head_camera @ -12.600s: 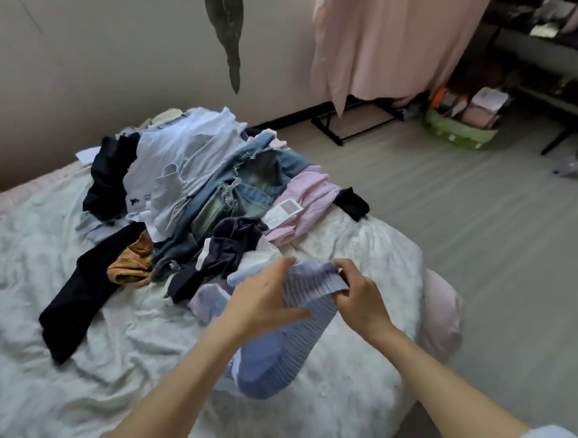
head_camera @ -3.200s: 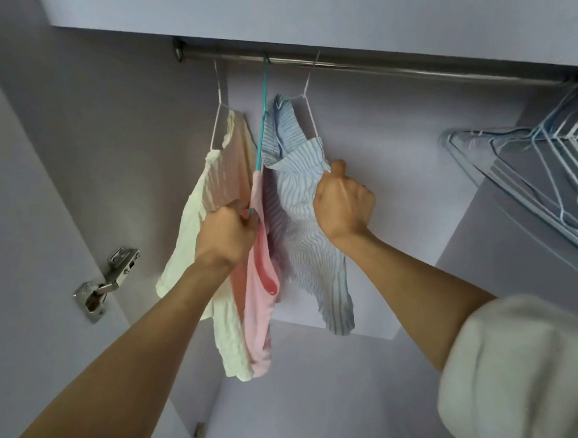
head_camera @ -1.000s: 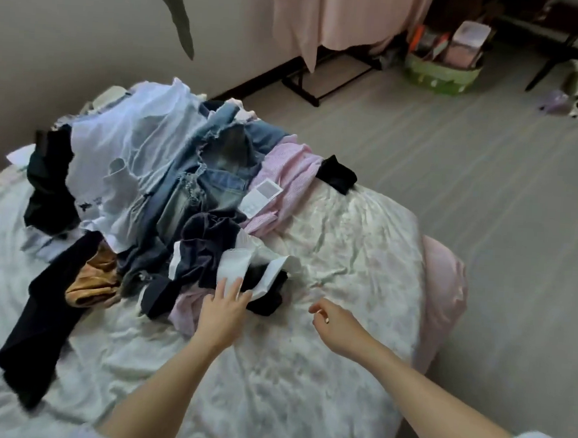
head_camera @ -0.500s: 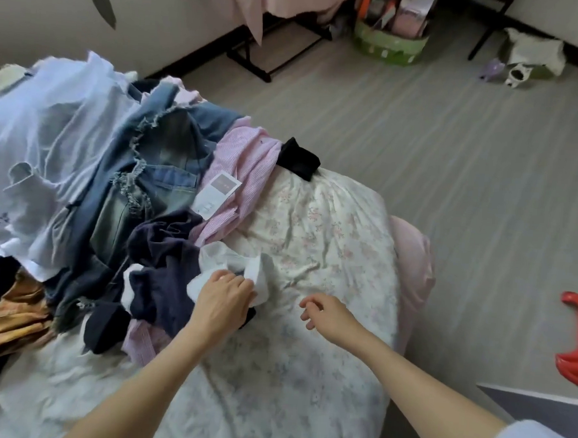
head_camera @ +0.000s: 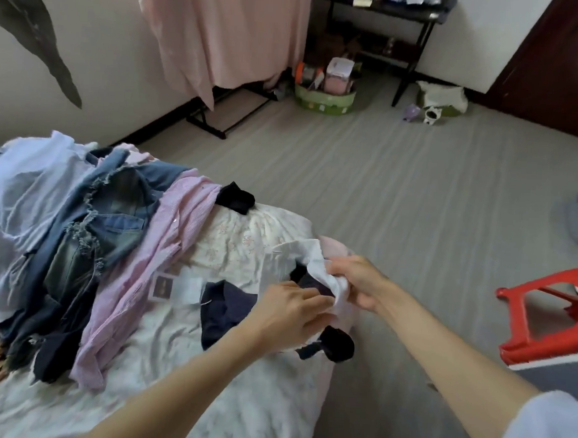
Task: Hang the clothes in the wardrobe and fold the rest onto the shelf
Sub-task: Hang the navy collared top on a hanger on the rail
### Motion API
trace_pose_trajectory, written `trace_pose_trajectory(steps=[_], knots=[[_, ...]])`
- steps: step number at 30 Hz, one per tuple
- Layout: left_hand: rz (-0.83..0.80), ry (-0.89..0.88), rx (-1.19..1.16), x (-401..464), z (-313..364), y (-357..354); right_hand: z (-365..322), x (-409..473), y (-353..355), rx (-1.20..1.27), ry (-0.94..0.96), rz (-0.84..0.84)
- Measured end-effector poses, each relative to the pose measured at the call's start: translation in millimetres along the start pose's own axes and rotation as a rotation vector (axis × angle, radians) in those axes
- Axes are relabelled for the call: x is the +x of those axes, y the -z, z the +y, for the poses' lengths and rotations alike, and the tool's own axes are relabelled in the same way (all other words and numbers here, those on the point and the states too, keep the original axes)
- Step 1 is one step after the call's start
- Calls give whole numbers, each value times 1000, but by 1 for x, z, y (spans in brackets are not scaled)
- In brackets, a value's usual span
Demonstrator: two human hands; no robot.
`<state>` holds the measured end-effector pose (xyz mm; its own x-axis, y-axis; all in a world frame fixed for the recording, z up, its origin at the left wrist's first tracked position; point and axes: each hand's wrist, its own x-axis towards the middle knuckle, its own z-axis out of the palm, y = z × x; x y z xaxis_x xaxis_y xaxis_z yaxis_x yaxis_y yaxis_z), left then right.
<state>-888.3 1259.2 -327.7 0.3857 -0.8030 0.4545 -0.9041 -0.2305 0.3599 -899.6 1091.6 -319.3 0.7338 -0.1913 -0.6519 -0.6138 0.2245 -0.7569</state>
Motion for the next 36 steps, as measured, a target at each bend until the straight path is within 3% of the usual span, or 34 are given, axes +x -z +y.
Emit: trace_pose_trajectory(steps=[4, 6, 9, 10, 11, 13, 15, 19, 21, 24, 27, 30, 36], knots=[[160, 121, -56, 43, 45, -15, -4, -73, 83, -111, 158, 14], [62, 230, -9, 65, 59, -22, -5, -106, 112, -227, 195, -14], [-171, 140, -21, 109, 112, -45, -4, -171, 164, -390, 278, 2], [-198, 152, -46, 112, 115, -47, -6, -175, 165, -411, 296, 7], [-207, 109, -66, 137, 165, -62, 6, -219, 202, -407, 352, 110], [-208, 224, -94, 154, 190, -67, 12, -241, 223, -458, 403, 165], [-211, 225, -122, 174, 229, -80, 32, -274, 255, -530, 421, 263], [-200, 122, -295, 206, 329, -107, 90, -331, 313, -934, 291, 516], [-242, 7, -328, 221, 389, -129, 127, -370, 352, -1047, 261, 792], [-260, -132, -250, 236, 435, -158, 171, -419, 397, -984, 129, 1090], [-320, -220, -94, 245, 462, -190, 212, -465, 424, -924, -116, 1263], [-415, -286, -18, 247, 491, -223, 248, -500, 433, -884, -237, 1457], [-506, -422, -124, 270, 570, -262, 285, -554, 447, -753, -562, 1665]])
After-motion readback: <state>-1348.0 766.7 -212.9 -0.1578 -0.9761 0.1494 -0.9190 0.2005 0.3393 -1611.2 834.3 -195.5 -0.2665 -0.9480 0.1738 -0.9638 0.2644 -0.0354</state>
